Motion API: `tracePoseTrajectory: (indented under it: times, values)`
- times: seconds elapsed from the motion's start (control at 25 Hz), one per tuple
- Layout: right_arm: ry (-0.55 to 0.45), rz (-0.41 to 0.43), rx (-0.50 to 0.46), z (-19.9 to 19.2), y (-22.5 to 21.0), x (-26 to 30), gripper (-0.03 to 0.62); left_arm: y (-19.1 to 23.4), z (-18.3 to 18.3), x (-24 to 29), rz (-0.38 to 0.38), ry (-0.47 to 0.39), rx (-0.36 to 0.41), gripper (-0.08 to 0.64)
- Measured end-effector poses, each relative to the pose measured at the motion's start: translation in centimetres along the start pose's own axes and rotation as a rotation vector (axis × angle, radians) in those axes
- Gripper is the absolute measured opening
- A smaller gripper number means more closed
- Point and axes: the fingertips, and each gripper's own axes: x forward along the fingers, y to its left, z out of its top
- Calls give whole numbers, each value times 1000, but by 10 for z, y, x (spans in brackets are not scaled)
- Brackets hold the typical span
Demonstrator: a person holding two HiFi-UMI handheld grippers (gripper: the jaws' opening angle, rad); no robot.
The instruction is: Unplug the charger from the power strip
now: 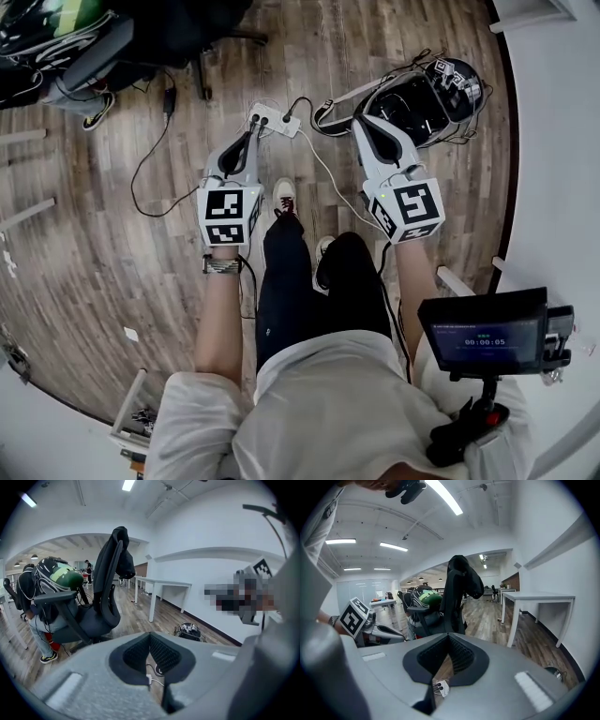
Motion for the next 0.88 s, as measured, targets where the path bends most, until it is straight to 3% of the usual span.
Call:
tracePoseTrajectory:
  times: [0.52,0.88]
  values:
    - [70,6,38,-152,-8,32,3,2,-126,69,-6,37,1,5]
    - [85,16,62,-229,-10,54,3,4,-202,104,-3,65,-6,5]
